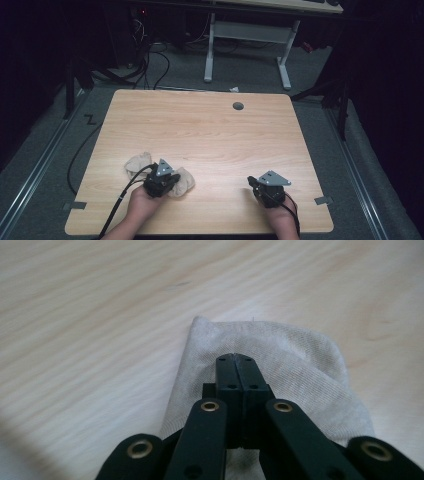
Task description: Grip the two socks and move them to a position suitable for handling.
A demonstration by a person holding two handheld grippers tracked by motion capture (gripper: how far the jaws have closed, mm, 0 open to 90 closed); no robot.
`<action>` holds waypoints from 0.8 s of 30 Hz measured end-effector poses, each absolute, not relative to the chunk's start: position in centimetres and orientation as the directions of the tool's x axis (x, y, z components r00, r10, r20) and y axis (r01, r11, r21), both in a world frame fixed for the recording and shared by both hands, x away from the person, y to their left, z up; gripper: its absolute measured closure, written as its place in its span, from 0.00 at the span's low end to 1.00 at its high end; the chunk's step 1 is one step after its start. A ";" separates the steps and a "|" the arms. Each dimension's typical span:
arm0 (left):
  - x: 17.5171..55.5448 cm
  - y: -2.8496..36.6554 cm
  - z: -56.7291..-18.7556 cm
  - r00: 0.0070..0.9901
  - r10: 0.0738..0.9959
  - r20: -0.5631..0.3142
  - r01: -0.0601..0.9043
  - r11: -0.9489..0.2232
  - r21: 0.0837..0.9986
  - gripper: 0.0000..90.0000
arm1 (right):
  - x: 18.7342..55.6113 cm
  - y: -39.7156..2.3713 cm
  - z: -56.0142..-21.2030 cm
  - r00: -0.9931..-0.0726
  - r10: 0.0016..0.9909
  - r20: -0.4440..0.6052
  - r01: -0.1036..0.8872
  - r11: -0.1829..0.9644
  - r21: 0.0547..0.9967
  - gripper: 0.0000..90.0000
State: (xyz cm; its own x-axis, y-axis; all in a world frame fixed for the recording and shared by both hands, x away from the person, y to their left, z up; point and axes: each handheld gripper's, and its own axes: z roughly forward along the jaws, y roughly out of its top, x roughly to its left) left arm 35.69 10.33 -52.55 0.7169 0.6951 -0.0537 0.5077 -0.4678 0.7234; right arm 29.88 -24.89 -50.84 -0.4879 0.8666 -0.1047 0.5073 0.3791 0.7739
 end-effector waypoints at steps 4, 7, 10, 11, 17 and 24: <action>34.6 7.9 -52.6 0.786 0.614 -0.066 0.458 -0.507 0.730 1.00 | 30.0 -24.6 -50.9 -0.504 0.856 -0.111 0.502 0.395 0.769 0.98; 34.0 6.3 -52.6 0.818 0.571 -0.071 0.430 -0.525 0.735 1.00 | 30.0 -24.5 -51.0 -0.517 0.849 -0.112 0.493 0.402 0.771 0.98; 33.7 5.4 -52.3 0.829 0.553 -0.085 0.422 -0.518 0.744 0.96 | 29.8 -24.2 -51.0 -0.536 0.838 -0.103 0.488 0.407 0.773 0.97; 33.5 5.5 -51.7 0.829 0.550 -0.099 0.417 -0.490 0.766 0.91 | 29.6 -23.9 -51.1 -0.549 0.830 -0.097 0.484 0.411 0.772 0.97; 32.6 7.5 -50.5 0.834 0.547 -0.070 0.386 -0.488 0.783 0.90 | 29.2 -21.2 -50.8 -0.622 0.777 -0.100 0.443 0.454 0.773 0.98; 30.6 8.5 -51.1 0.841 0.533 -0.096 0.422 -0.534 0.732 0.97 | 29.8 -16.7 -51.1 -0.716 0.687 -0.124 0.386 0.538 0.749 0.98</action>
